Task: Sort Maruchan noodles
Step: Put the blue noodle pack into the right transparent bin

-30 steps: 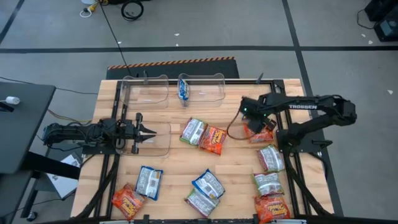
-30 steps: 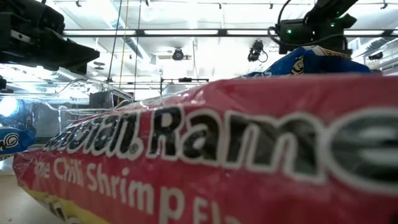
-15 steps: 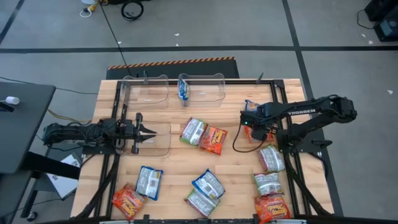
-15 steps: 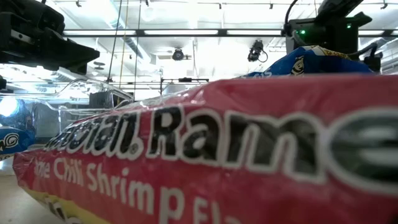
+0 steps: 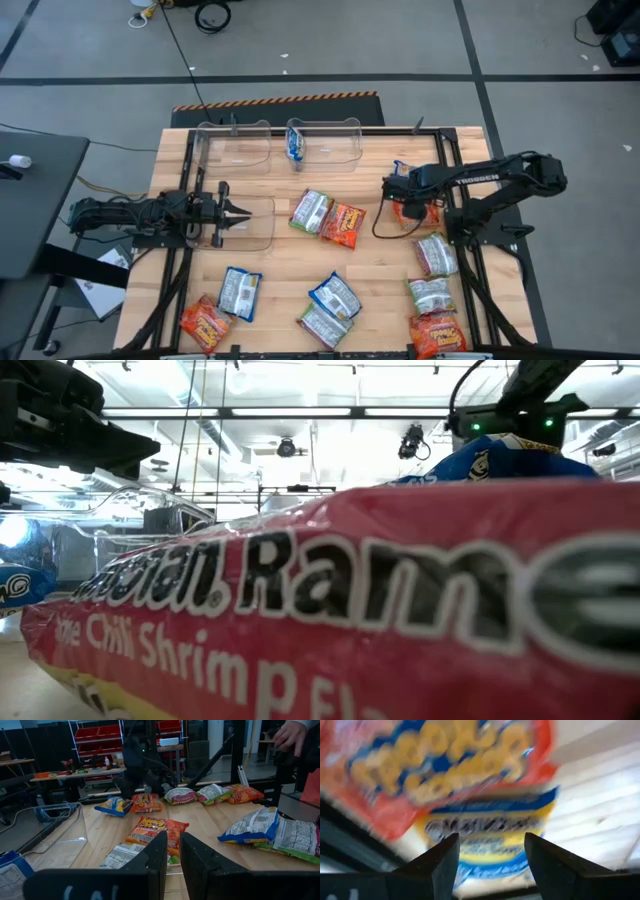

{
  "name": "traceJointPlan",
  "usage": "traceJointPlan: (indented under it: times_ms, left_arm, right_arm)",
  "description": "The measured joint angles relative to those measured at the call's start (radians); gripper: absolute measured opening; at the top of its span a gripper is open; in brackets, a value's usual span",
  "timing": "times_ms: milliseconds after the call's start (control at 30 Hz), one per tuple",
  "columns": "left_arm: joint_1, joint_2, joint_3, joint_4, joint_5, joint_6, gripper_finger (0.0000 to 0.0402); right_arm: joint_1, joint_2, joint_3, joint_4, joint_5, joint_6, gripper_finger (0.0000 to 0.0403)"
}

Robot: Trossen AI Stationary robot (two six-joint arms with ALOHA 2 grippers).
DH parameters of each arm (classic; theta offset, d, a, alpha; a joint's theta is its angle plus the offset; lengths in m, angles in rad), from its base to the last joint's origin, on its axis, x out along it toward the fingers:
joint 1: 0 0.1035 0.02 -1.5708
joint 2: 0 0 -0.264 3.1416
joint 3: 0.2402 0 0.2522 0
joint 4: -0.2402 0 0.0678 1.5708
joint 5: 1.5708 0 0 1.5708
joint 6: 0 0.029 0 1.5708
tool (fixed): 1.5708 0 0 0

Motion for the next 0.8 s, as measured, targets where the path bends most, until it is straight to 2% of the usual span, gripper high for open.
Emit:
traceJointPlan:
  times_ms: [67, 267, 467, 567, 633, 733, 800]
  left_arm:
    - [0.000, 0.000, 0.000, 0.000, 0.000, 0.000, 0.0057]
    - [0.000, 0.000, 0.000, 0.000, 0.000, 0.000, 0.0057]
    - [0.000, 0.000, 0.000, 0.000, 0.000, 0.000, 0.0057]
    - [0.000, 0.000, 0.000, 0.000, 0.000, 0.000, 0.0057]
    - [0.000, 0.000, 0.000, 0.000, 0.000, 0.000, 0.0057]
    - [0.000, 0.000, 0.000, 0.000, 0.000, 0.000, 0.0057]
    - [0.000, 0.000, 0.000, 0.000, 0.000, 0.000, 0.0057]
  right_arm:
    - [-0.020, 0.007, 0.000, 0.016, -0.029, -0.028, 0.0228]
    - [-0.074, 0.068, -0.055, 0.134, -0.021, -0.112, 0.0221]
    - [-0.097, 0.117, -0.145, 0.312, 0.068, -0.181, 0.0199]
    - [-0.108, 0.120, -0.162, 0.361, 0.070, -0.185, 0.0162]
    - [-0.115, 0.117, -0.163, 0.368, 0.071, -0.182, 0.0121]
    - [-0.119, 0.092, -0.138, 0.348, 0.053, -0.141, 0.0038]
    - [-0.118, 0.065, -0.099, 0.317, 0.036, -0.102, 0.0015]
